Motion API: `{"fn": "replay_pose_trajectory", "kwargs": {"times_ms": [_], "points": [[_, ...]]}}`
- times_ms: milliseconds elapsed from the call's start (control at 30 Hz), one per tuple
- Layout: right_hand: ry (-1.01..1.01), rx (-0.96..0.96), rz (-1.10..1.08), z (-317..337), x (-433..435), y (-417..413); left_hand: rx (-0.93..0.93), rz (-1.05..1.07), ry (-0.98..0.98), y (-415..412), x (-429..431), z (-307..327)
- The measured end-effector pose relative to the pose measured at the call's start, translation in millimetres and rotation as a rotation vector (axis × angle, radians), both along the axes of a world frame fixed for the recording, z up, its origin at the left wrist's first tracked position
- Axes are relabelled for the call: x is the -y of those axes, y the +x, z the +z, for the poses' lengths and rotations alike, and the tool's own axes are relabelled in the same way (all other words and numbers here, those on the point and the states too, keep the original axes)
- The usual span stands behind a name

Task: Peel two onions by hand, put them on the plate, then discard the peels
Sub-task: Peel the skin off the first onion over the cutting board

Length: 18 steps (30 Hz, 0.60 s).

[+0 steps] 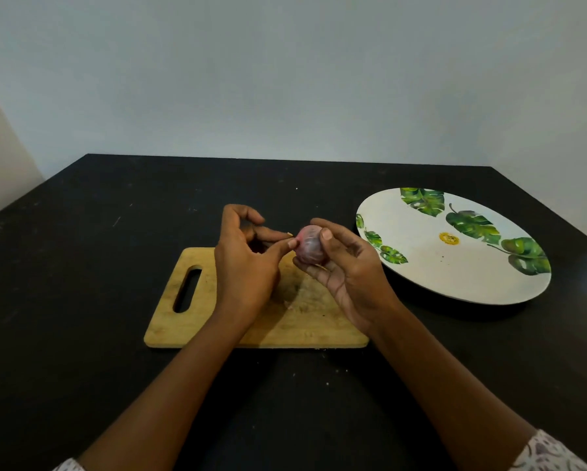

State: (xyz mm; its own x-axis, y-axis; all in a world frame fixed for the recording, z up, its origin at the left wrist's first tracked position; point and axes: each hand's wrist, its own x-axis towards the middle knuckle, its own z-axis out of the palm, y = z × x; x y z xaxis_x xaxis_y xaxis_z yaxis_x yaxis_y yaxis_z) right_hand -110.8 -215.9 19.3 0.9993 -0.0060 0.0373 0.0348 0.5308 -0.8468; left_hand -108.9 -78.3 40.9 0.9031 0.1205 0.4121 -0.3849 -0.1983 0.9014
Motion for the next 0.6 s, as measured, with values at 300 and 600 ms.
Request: {"fn": "replay_pose_trajectory", "kwargs": {"times_ms": [300, 600], "points": [[-0.091, 0.107, -0.085, 0, 9, 3, -0.019, 0.041, 0.063, 1, 1, -3], [0.182, -0.005, 0.027, 14, 18, 1, 0.034, -0.003, 0.171, 3, -1, -9]]}}
